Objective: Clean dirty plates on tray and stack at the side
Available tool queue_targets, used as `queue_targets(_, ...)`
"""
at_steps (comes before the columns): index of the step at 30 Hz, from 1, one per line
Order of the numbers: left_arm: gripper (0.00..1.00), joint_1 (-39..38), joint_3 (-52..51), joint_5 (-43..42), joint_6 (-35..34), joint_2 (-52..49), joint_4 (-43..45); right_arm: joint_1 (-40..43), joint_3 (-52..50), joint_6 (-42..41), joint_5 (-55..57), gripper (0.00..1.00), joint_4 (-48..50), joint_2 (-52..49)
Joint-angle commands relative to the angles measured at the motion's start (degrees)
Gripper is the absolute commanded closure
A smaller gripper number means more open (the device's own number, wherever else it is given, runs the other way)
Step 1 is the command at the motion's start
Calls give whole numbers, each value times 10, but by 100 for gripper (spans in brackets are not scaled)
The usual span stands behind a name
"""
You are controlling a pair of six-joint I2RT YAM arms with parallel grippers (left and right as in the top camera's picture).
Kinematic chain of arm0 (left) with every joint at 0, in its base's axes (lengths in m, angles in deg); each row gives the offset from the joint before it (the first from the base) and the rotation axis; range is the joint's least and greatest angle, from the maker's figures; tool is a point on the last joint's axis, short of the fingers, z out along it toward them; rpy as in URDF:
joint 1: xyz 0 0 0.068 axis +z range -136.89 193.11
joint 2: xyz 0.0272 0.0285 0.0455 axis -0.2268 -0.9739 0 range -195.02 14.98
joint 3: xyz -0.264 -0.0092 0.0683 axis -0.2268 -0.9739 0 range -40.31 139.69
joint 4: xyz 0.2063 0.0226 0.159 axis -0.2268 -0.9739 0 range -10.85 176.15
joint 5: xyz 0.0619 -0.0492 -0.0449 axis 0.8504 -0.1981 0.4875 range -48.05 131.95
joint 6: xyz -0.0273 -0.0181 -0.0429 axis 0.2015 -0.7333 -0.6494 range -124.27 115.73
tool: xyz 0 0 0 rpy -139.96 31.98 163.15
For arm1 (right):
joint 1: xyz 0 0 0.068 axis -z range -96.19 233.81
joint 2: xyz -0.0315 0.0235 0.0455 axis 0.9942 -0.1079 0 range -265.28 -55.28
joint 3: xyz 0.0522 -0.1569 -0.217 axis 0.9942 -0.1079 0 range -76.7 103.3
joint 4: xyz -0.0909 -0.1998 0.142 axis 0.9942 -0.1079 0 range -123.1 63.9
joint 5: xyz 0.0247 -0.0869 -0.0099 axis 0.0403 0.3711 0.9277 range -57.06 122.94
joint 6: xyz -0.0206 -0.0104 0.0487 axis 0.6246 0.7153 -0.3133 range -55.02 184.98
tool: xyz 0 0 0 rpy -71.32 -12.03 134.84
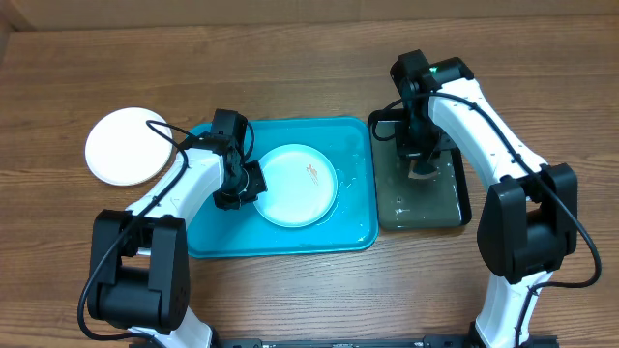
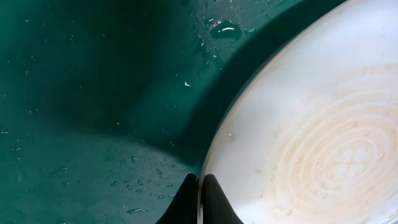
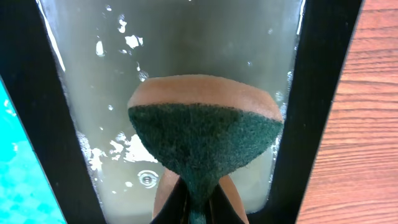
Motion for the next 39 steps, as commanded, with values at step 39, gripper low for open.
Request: queue_targets(39,96,4,-7,23,-8,5,3,-259,169,-40,-41,96,33,-73)
